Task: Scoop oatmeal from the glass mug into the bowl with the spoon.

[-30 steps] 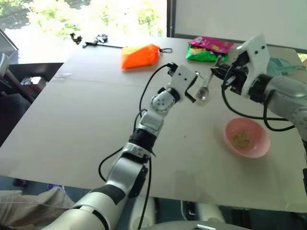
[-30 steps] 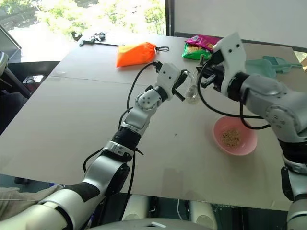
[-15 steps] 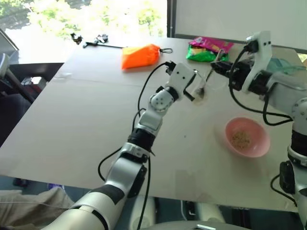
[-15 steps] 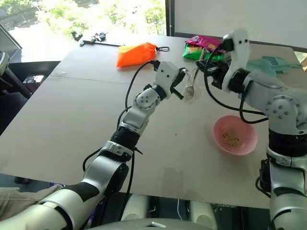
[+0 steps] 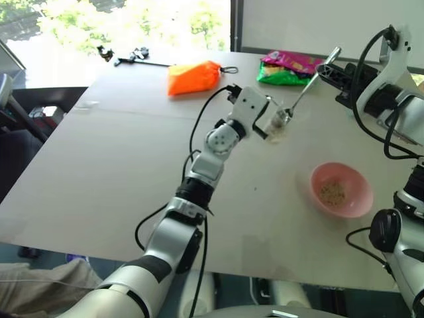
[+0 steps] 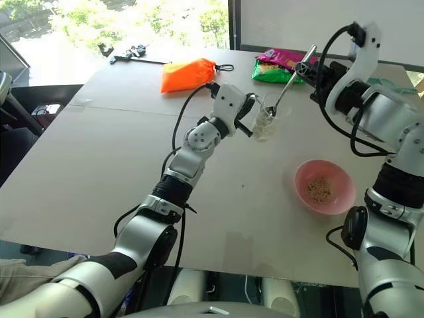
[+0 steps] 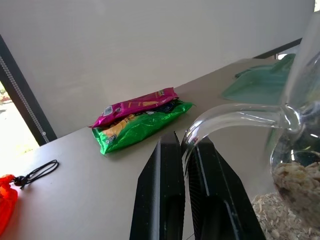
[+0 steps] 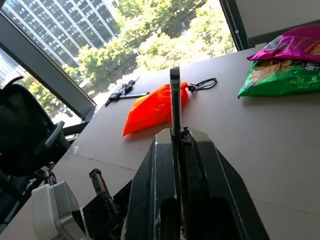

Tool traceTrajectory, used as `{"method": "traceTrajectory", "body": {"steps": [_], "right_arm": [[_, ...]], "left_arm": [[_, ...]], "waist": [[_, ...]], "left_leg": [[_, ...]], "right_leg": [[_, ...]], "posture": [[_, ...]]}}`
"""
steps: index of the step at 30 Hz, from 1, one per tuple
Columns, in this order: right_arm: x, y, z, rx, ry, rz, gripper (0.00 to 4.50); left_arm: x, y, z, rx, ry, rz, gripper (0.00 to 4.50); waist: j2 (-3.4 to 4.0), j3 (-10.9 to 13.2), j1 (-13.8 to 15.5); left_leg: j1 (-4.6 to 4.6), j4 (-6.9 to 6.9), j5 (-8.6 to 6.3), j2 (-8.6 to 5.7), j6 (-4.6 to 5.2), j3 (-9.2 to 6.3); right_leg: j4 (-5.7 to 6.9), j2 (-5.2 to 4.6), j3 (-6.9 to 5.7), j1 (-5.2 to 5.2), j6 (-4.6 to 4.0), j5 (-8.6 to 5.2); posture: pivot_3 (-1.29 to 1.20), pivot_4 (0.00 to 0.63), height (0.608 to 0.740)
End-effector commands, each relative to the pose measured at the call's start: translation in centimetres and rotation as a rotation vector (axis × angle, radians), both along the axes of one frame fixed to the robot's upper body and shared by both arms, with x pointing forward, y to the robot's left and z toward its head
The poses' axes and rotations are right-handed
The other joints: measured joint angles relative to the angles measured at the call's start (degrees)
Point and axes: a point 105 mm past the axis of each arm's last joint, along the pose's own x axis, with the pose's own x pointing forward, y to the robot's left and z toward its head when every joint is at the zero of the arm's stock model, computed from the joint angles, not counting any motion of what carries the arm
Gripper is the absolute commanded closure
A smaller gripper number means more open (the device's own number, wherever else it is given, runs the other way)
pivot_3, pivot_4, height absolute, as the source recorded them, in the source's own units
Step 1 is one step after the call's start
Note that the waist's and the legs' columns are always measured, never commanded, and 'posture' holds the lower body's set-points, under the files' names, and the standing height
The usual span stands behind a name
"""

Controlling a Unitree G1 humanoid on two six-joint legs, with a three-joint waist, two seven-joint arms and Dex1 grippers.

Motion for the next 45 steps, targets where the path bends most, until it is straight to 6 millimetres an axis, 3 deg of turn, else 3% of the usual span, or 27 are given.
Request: {"method": "traceTrajectory", "body": {"steps": [1,10,33,45], "right_arm": [[-0.9,-0.4,1.9,0.108,-0.034,0.007,4.5],[-1.6,-3.3,1.7,0.228,0.023,-0.082,4.5],[-4.1,-6.9,0.9,0.273,0.046,-0.186,4.5],[-5.7,-9.0,-0.3,0.322,0.039,-0.262,4.5]], "left_arm": [[-0.7,-0.9,1.9,-0.028,-0.061,-0.036,4.44],[-1.3,-1.9,1.4,-0.025,-0.044,-0.075,4.44],[-2.0,-3.6,1.3,-0.02,-0.009,-0.144,4.44],[-3.1,-6.5,1.1,0.04,-0.026,-0.227,4.44]], "waist": [[0.0,0.0,0.0],[0.0,0.0,0.03],[0.01,-0.01,0.01],[0.02,-0.01,0.06]], "left_leg": [[0.0,0.0,0.0,0.0,0.0,0.01],[-0.02,0.0,0.0,0.0,0.01,0.0],[-0.01,-0.01,-0.04,-0.01,0.06,-0.02],[0.02,-0.01,-0.04,-0.02,0.08,-0.04]], "right_leg": [[0.0,0.0,0.0,0.0,0.0,0.0],[-0.02,-0.01,0.01,0.0,0.0,0.0],[-0.03,0.0,0.03,0.01,0.0,0.0],[-0.03,0.02,0.04,0.03,0.01,0.0]], "posture": [[0.0,0.15,0.74],[0.0,0.15,0.74],[0.0,0.15,0.74],[0.0,0.15,0.74]]}}
